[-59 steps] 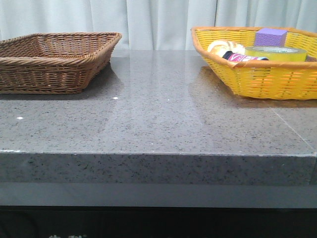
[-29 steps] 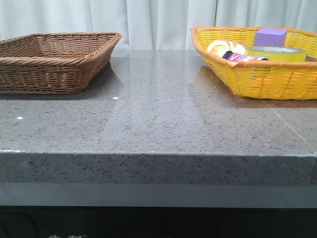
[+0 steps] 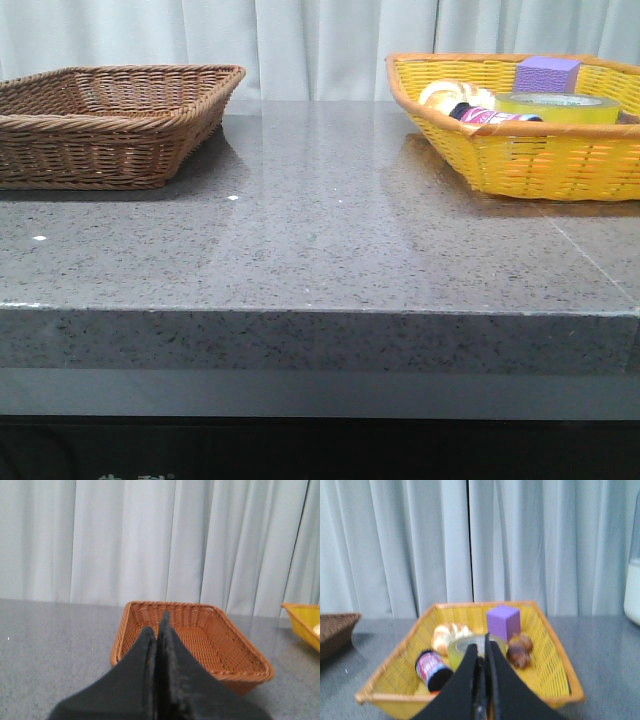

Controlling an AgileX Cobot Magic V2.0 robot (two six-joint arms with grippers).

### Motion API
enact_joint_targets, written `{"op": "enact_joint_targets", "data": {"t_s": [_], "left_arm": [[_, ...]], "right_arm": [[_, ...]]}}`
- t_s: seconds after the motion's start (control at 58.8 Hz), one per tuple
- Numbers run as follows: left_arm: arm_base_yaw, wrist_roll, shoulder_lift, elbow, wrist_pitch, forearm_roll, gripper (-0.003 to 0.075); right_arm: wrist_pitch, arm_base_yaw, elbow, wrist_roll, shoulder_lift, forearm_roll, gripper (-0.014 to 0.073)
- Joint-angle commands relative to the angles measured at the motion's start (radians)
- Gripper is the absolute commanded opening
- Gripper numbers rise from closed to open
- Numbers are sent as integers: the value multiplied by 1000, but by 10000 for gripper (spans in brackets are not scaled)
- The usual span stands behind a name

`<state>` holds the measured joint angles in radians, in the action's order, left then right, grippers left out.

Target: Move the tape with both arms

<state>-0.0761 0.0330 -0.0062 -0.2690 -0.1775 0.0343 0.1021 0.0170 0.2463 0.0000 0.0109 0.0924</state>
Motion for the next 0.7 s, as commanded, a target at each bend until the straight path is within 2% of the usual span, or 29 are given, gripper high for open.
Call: {"op": "enact_joint_targets", "data": {"t_s": [0.0,0.221,0.391,0.68], "left_arm": [[2,12,29,-119,-2,7,-20],[2,12,194,-342,-200,7,-20],[2,12,333,-465,-332,9,-20],[2,12,469,-476,-342,11,-20]], "right_arm": [[1,-6,132,-9,-31,-14,-69],[189,-6,377,-9,-174,-30,-69],[360,-6,507,-9,-300,-30,-69],[459,-6,526,-9,-461,-30,-69]]}}
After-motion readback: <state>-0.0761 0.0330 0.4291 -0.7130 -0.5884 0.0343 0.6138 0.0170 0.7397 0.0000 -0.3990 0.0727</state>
